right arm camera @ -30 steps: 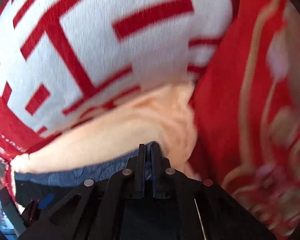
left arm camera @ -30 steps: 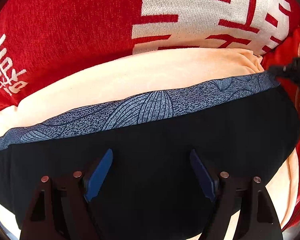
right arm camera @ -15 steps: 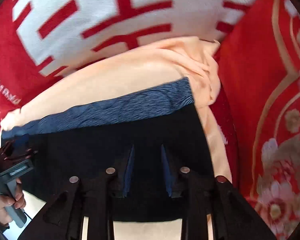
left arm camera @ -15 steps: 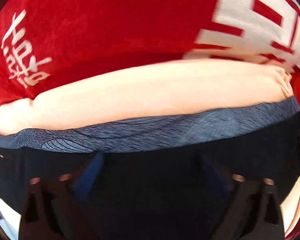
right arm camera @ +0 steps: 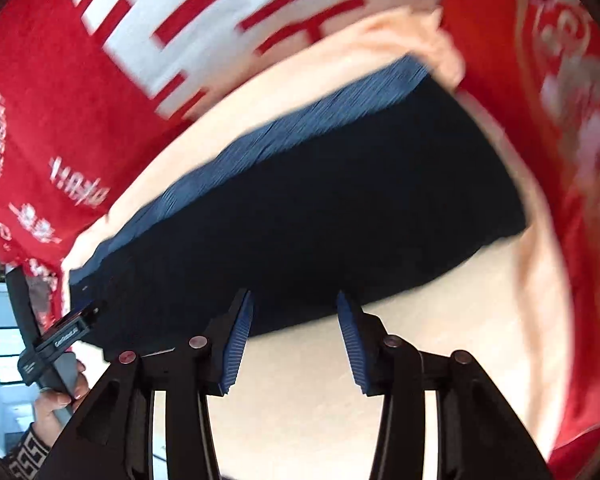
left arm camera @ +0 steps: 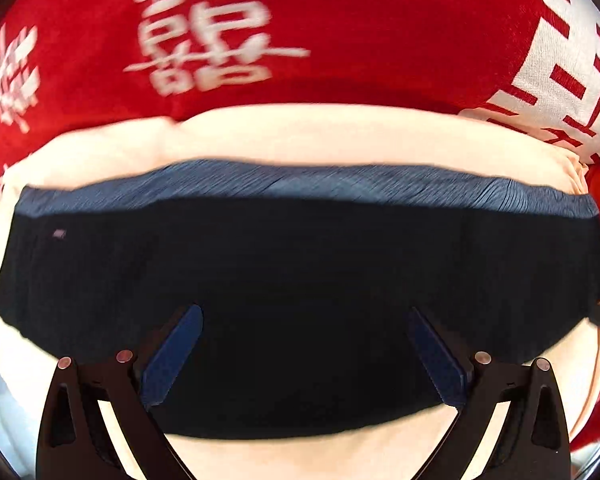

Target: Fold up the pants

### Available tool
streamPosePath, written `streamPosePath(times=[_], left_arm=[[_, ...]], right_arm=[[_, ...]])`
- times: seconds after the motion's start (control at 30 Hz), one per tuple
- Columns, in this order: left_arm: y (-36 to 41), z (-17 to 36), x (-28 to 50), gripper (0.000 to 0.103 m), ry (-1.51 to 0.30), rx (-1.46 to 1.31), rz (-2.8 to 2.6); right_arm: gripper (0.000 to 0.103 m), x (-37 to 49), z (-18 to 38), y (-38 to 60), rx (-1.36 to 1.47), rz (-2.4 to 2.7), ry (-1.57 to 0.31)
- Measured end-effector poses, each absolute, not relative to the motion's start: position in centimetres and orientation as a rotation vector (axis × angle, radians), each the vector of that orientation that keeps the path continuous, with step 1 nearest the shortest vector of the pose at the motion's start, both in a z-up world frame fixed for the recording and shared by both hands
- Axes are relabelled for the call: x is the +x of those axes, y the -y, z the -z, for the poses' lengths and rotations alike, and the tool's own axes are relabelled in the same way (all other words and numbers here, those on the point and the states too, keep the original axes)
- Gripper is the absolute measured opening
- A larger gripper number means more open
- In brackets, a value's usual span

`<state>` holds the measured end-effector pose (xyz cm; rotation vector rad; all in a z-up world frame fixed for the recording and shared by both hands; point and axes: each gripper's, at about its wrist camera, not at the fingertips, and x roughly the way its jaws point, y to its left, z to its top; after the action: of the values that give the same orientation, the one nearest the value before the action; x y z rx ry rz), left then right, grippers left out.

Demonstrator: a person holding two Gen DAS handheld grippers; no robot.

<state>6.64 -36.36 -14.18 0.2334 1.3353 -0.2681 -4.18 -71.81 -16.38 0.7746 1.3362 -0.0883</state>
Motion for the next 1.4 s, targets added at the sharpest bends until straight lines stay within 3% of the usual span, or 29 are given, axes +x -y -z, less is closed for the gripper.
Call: streamPosePath(times=[0.33,0.5,0.9,0.93,0.97,1.0,1.13,1.33,1.4], left_arm=[[24.5,12.8,6.9,0.103,-1.305,0.269,0.286],[16.1,13.3,9.8,0.103,-1.296,0.289,0.218],[6.8,17.7,14.4,0.103,-1.255,0.345,0.165],[6.2,18.1,14.5,0.103,-1.257,0.329,0.181],[6.0,18.4,14.8,0.103,-1.259,0.316,0.195],[5.6,18.3,14.8,0.103,-1.261,0.308,0.206],[3.8,18.4,14.5,0.103,-1.266,0.328,0.235],[1.0,19.4,14.4,0.103,-1.279,0.276,0.233],[1.4,19.0,14.4,0.103,-1.276,0.312,0.222]], right_arm=[[0.049,-3.9,16.8,53.0,0.983,-0.195,-1.319],[0.049,-0.7,19.5,43.6,1.071,-0.299,-1.307],[0.049,1.8,23.7,38.3,1.240,-0.318,-1.246],[0.045,2.1,23.9,38.3,1.259,-0.305,-1.261],[0.014,2.7,23.6,38.1,1.234,-0.294,-1.268],[0.008,2.9,22.9,38.1,1.204,-0.308,-1.257],[0.008,2.1,18.9,37.1,1.077,-0.359,-1.221],[0.008,-0.4,22.5,35.8,0.971,-0.244,-1.343],[0.017,-0.5,21.9,35.8,0.978,-0.253,-1.376]])
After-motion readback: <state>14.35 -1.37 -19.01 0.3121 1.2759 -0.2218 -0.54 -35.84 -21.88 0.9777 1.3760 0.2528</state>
